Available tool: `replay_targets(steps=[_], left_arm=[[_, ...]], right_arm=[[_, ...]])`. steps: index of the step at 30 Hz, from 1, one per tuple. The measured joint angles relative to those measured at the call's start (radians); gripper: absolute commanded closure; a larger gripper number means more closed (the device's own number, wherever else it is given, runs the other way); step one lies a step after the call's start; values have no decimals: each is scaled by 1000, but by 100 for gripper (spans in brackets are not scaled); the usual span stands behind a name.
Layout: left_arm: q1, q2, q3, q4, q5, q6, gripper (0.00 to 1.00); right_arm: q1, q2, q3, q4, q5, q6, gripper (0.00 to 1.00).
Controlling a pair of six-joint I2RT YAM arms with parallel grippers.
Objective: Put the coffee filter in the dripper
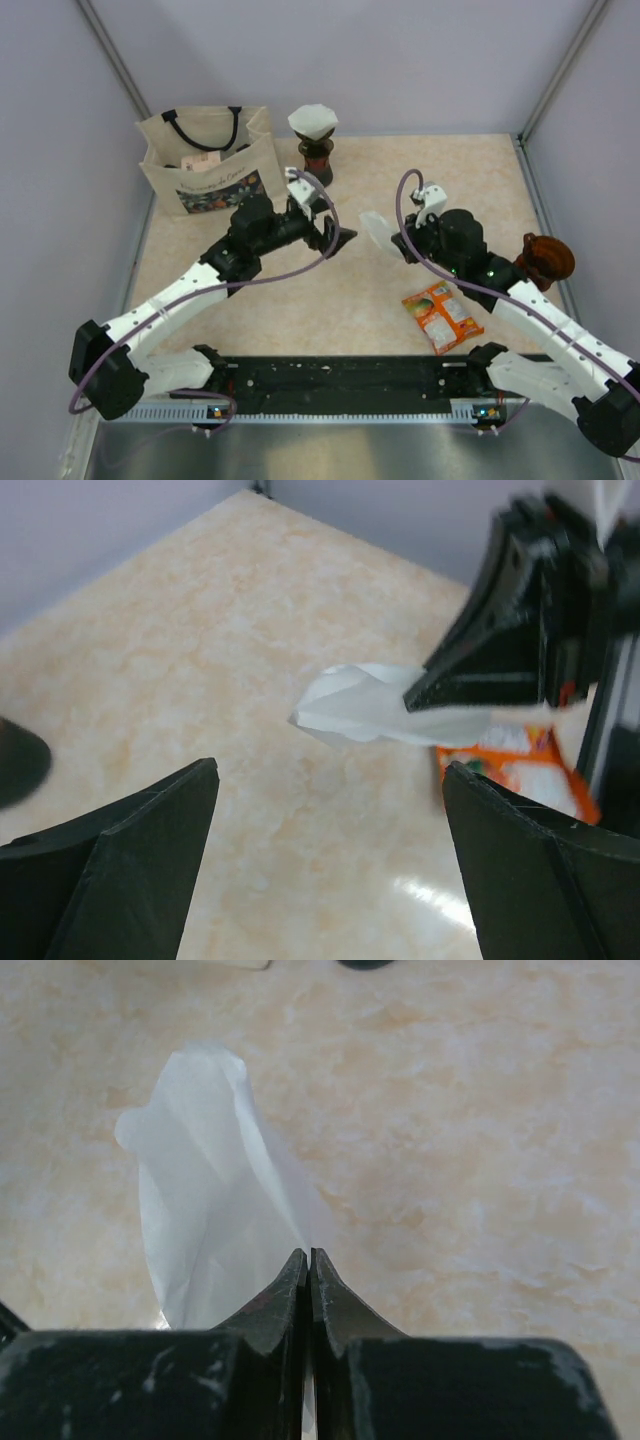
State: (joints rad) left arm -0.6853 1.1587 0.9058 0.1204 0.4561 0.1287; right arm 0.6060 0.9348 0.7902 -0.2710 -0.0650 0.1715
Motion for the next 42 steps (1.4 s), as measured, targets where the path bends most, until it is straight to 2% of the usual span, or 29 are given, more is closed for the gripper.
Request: replay_targets(steps=[2,4,9,12,19,24,30,33,42], left_arm=[[0,6,0,62,-124,-270,1],[6,22,0,117,-175,-462,1],[2,89,1,179,-213,-773,1],[-3,136,2,185,-243,-867,1],[-29,254,76,144,-312,-923,1],[-35,309,117,113,-353,-922,4],[-37,325,117,89,-380,-919,5],[-39,330,119,90,-378,-919,8],[-67,422,175,51,-395,-915,11]], right_arm=[[0,-3,-14,37,59,22,100],[1,-3,-26,72,106,35,100],[50,-2,-48,149,257,47,100],[104,9,-51,190,352,39,100],[215,94,-50,248,525,8,100],[230,105,-50,277,589,9,100],[231,104,-50,285,625,32,100],[231,104,-50,286,621,41,100],[231,104,-50,309,619,60,100]])
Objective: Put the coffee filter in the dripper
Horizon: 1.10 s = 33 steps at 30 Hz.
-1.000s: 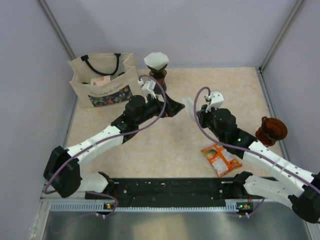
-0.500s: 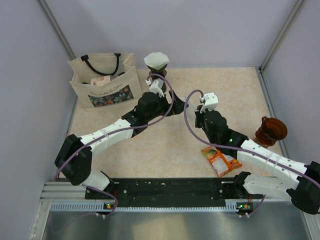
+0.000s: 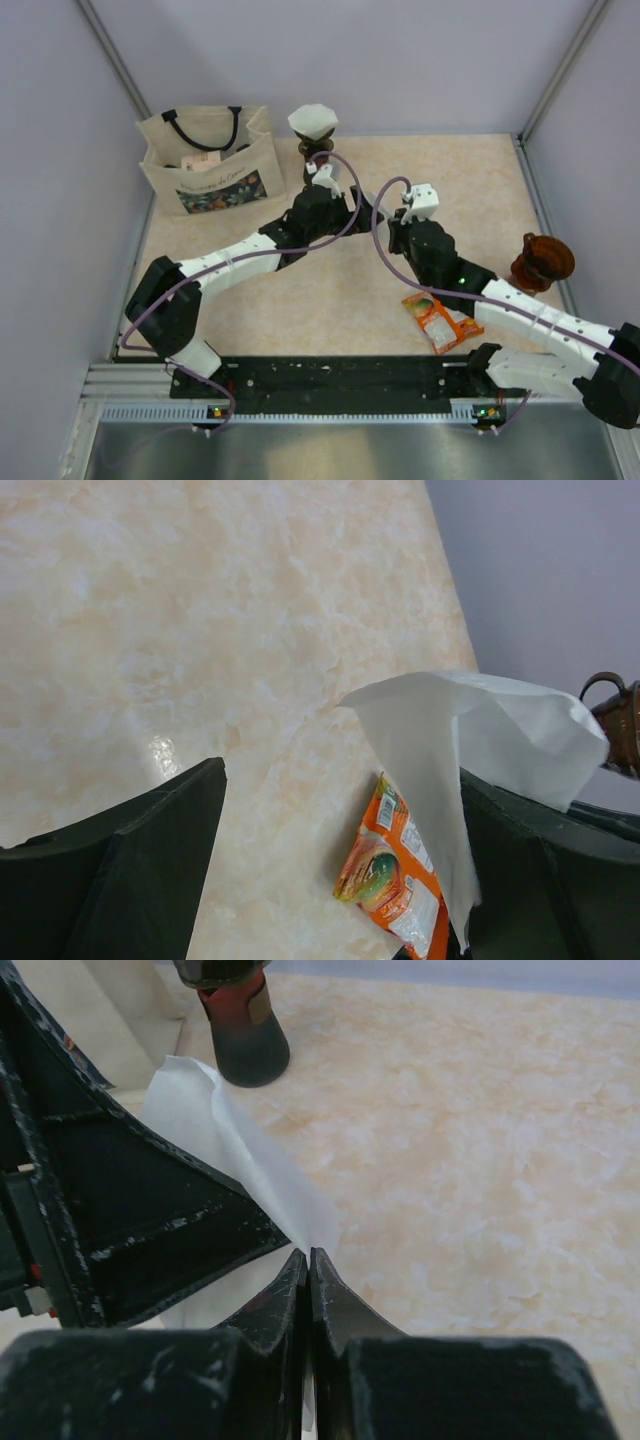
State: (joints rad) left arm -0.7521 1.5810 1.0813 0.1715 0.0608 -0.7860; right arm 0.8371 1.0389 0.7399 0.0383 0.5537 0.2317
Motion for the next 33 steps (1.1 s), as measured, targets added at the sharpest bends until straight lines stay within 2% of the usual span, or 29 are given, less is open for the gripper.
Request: replay_targets(steps=[10,20,29,33], left_arm=[[-22,37,35,-56,-78,22,17],[-23,37,35,-90,-157,37,30],[-35,16,35,-137,-199,57,33],[-35,-5,35,-142,-214,67,41]], right_arm=[[0,-21,-1,43,-13,3,100],[0,-23,-2,3,14,24,100],[0,-26,-9,-48,59,50,100],[-1,-32,-22,-56,64,65,100]])
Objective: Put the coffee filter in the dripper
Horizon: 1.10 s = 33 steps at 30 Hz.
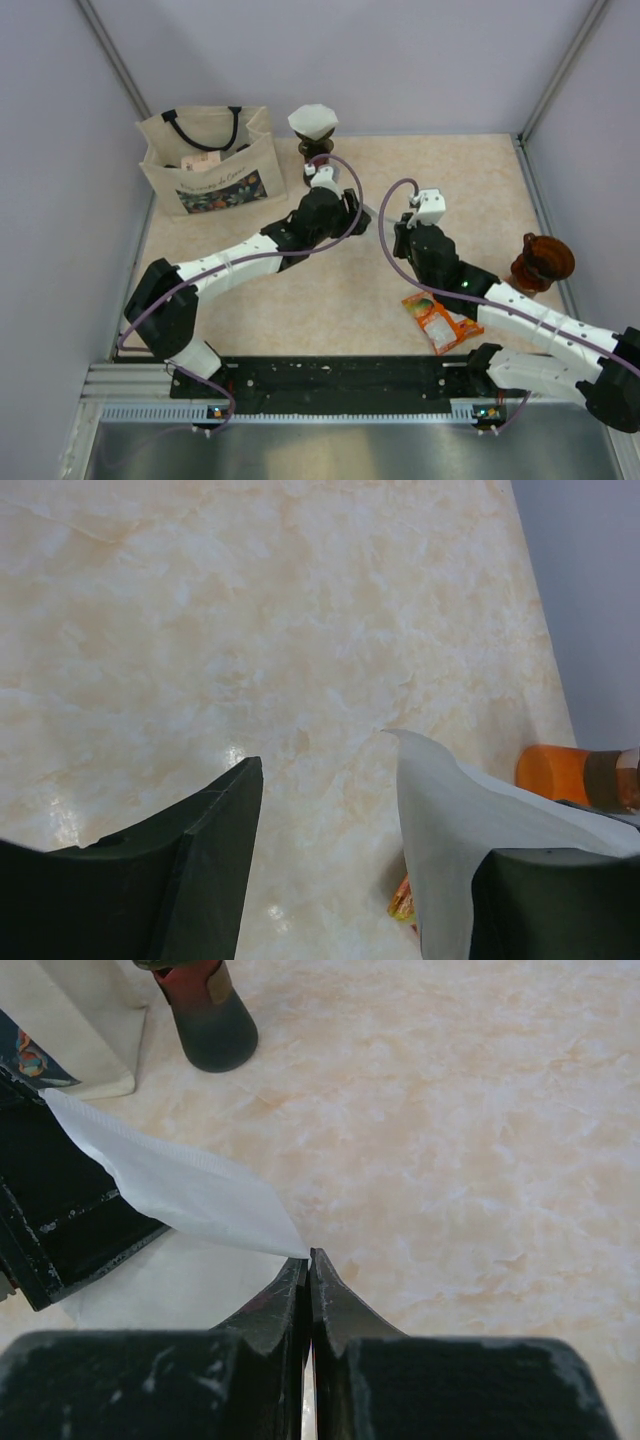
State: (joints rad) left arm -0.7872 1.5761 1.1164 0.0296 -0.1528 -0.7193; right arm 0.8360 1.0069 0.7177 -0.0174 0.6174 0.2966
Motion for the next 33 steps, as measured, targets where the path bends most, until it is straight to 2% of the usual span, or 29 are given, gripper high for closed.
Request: replay_targets(steps=[5,8,11,17,21,28,33], left_arm=[[-6,-1,0,-1,0,11,58],[-11,-2,0,0,3,13,62],[-13,-2,0,0,5,15,70],[-8,-3,0,-10,5,19,82],[3,-3,14,-85,6,31,83],[-6,-3,77,-185,17,63,83],[-9,-2,84,-222,36,80,84]], right_arm=[[-7,0,-4,-5,-16,35,100],[-8,0,-4,-11,-25,51,100],[-14,0,-4,-16,-37,71,99],[-29,0,-6,-12,-91,39,64],[-35,6,-11,11,-153,-42,55],[-36,88,5,32,-237,-167,54],[-36,137,31,35,-298,-198,52]])
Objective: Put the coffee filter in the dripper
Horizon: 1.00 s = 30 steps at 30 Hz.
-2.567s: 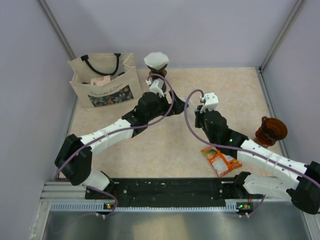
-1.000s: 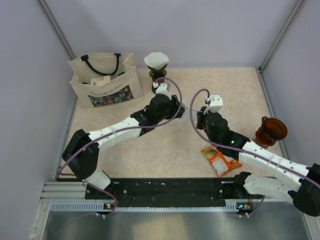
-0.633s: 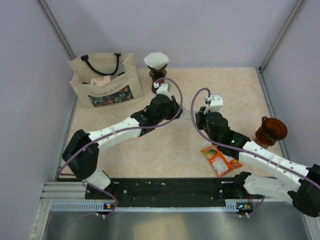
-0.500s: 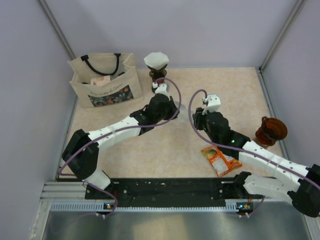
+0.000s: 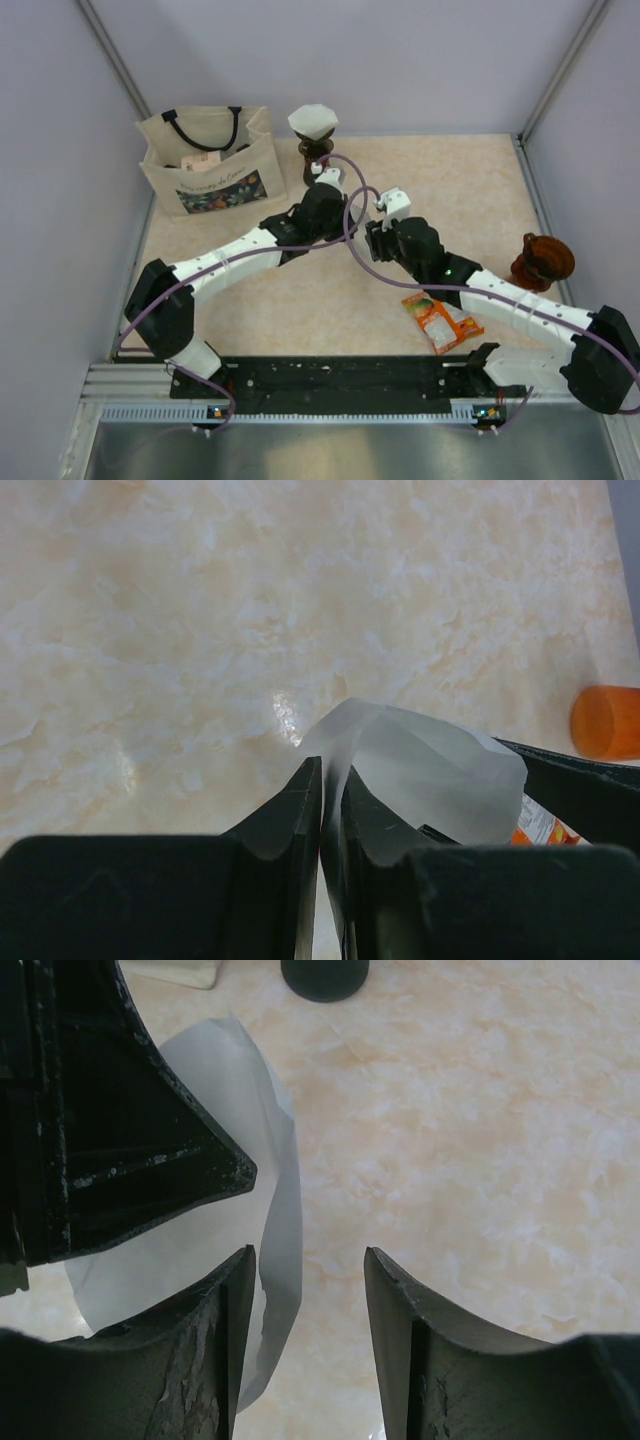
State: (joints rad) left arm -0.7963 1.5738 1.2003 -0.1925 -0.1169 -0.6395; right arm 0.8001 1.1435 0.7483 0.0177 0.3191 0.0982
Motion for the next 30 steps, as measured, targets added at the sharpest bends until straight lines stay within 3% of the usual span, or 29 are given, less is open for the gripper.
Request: replay_targets(steps=[5,10,15,26,30], left_arm=[[-6,9,16,-29,8,20,85],[-13,9,18,-45,20,37,85],[-16,9,18,-55,0,59,83],[-16,7,18,-72,32,200,76],[-16,7,18,-84,49,241,67]], right_arm=[[0,23,13,18,0,11,57],[0,59,53,14,21,36,86],[-3,63,68,-24,27,64,99],[-32,2,71,-140,23,89,100],[-37,-4,71,-164,19,89,100]])
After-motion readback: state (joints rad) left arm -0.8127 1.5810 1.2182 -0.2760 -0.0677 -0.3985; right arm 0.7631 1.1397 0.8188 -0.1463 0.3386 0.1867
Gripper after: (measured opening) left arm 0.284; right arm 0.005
